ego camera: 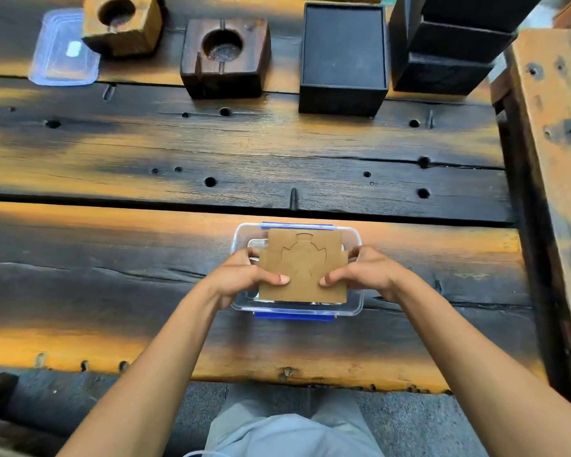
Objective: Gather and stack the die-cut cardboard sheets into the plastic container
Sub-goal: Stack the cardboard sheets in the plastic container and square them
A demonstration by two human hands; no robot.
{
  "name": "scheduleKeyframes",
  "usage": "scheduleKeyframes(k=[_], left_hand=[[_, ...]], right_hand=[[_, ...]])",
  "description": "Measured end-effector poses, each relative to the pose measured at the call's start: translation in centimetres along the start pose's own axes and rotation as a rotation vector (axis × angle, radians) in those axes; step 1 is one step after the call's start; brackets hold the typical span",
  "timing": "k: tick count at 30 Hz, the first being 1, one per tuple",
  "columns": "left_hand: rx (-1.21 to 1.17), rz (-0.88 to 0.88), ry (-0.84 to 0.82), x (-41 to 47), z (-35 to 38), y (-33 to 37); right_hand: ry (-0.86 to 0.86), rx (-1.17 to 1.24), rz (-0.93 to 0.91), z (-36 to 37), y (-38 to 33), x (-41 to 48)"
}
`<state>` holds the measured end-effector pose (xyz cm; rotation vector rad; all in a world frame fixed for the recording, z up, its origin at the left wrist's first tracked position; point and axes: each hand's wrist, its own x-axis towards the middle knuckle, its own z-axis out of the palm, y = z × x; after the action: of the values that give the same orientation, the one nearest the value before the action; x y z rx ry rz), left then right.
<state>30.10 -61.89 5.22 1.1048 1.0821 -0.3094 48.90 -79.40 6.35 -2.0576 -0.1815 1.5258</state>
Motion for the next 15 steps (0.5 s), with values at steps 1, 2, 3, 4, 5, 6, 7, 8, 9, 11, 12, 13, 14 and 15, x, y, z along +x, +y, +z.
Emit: scheduleKeyframes(k=[1, 2, 3, 4, 5, 6, 7, 8, 9, 11, 12, 13, 14, 15], left_hand=[[-0.002, -0.016, -0.003, 0.0, 0.1, 0.0], [0.003, -0.027, -0.017, 0.0, 0.3, -0.1], [0.003, -0.035, -0.036, 0.0, 0.5, -0.2], [-0.012, -0.045, -0.05, 0.2, 0.7, -0.3], [-0.037, -0.058, -0.053, 0.3, 0.9, -0.5], [-0.067, -0.072, -0.045, 0.6, 1.1, -0.6], [-0.094, -0.084, -0.032, 0.9, 1.2, -0.8], [-0.115, -0.095, -0.021, 1.2, 1.4, -0.9], [-0.132, -0.104, -0.01, 1.5, 1.6, -1.0], [-0.159, -0.115, 0.013, 2.1, 1.8, -1.5], [-0.172, -0.12, 0.025, 2.4, 1.9, -1.7], [-0.184, -0.124, 0.034, 2.6, 2.0, -1.9], [-0.194, -0.125, 0.041, 2.8, 2.0, -2.1], [-0.206, -0.126, 0.048, 3.1, 2.0, -2.2]], right_hand=[[-0.011, -0.01, 0.024, 0.0, -0.2, 0.0], [-0.022, -0.022, 0.044, 0.1, -0.3, 0.0], [-0.028, -0.031, 0.062, 0.2, -0.4, 0.0], [-0.029, -0.035, 0.079, 0.4, -0.5, 0.1], [-0.025, -0.037, 0.091, 0.7, -0.7, 0.2], [-0.014, -0.04, 0.1, 1.0, -0.8, 0.3], [0.002, -0.042, 0.105, 1.5, -1.0, 0.4], [0.023, -0.039, 0.112, 1.9, -1.2, 0.6], [0.041, -0.033, 0.119, 2.3, -1.4, 0.7], [0.063, -0.015, 0.136, 3.1, -1.5, 1.2], [0.066, -0.001, 0.144, 3.4, -1.5, 1.4], [0.068, 0.015, 0.153, 3.7, -1.4, 1.7], [0.071, 0.031, 0.162, 3.9, -1.3, 1.8], [0.076, 0.04, 0.171, 4.2, -1.1, 1.9]])
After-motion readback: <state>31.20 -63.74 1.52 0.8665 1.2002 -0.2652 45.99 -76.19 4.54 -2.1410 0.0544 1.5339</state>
